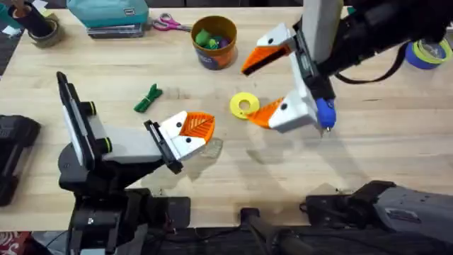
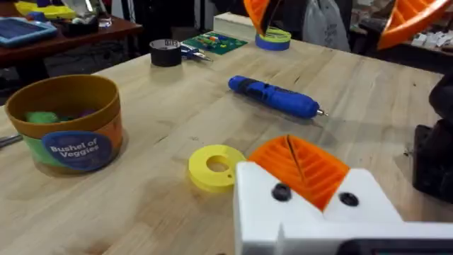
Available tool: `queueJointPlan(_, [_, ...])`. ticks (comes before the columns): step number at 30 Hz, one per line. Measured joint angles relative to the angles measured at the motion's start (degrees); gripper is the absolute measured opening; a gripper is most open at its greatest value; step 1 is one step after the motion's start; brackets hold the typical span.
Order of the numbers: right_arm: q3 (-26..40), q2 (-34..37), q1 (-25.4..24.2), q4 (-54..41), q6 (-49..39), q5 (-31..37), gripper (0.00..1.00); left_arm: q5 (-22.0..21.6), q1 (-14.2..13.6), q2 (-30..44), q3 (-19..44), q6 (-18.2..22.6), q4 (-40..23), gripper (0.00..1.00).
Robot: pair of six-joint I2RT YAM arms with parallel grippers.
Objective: Pick up the gripper from the table and insert it into the empty holder that is missing its gripper. Then pick up a screw, insert it into the mounting hole, and use the screwdriver to tighten it. Finally, clean up the table by picking up the vegetable and placing it into the bucket.
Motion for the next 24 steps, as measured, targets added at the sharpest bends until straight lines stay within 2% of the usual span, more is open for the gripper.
queueJointPlan(5, [0.04, 0.00, -3.15, 3.54, 13.56, 5.68, 0.997, 0.01, 0.00, 0.02, 0.00, 0.01, -0.02, 0.004])
queueJointPlan(10, [1.66, 0.00, -8.48, 1.47, 30.61, 18.24, 0.997, 0.01, 0.00, 0.01, 0.00, 0.00, -0.01, 0.004])
queueJointPlan(13, [3.15, 0.00, -11.83, 0.24, 37.10, 24.66, 0.997, 0.01, 0.00, 0.00, 0.00, -0.01, -0.02, 0.004])
queueJointPlan(19, [3.56, 0.23, -18.42, 0.00, 42.70, 32.85, 0.997, 0.01, 0.00, 0.02, 0.00, 0.01, -0.02, 0.004])
queueJointPlan(24, [3.61, 3.14, -23.08, -0.56, 44.02, 35.21, 0.997, 0.01, 0.00, 0.00, 0.00, 0.01, 0.00, 0.004])
